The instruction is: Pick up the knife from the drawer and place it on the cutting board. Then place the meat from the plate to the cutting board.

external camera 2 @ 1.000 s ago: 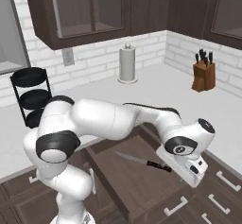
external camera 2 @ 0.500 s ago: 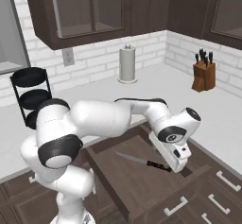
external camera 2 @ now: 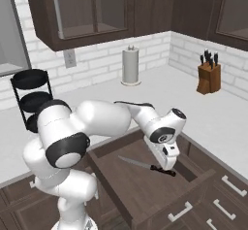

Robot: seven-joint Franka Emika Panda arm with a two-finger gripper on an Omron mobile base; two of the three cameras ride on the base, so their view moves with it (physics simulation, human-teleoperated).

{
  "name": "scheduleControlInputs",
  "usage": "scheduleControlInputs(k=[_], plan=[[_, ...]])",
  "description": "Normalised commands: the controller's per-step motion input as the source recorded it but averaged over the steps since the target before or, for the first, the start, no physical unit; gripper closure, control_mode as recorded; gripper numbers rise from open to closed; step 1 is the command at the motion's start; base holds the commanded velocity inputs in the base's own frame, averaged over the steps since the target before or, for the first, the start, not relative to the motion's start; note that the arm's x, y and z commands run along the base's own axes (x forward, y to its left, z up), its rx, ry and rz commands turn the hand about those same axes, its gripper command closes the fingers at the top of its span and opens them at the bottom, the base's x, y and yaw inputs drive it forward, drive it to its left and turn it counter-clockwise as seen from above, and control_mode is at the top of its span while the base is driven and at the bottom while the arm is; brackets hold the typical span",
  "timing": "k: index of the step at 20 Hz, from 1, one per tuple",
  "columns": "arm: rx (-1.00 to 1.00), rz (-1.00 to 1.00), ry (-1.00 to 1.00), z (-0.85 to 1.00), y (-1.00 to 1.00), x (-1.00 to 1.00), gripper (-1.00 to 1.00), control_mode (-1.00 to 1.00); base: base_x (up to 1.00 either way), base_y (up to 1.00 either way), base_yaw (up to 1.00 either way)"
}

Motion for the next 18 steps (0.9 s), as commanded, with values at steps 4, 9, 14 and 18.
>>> scheduleControlInputs(k=[4,9,14,18], plan=[[0.00,0.00,0.09,-0.37,0.00,0.34,-1.00,-1.00,0.00,0.00,0.00],[0.00,-0.01,0.02,-0.37,0.00,0.23,-1.00,-1.00,0.00,0.00,0.00],[0.00,-0.02,-0.01,-0.31,-0.04,0.21,-1.00,-1.00,0.00,0.00,0.00],[0.00,-0.02,-0.02,-0.37,-0.18,0.13,-1.00,-1.00,0.00,0.00,0.00]])
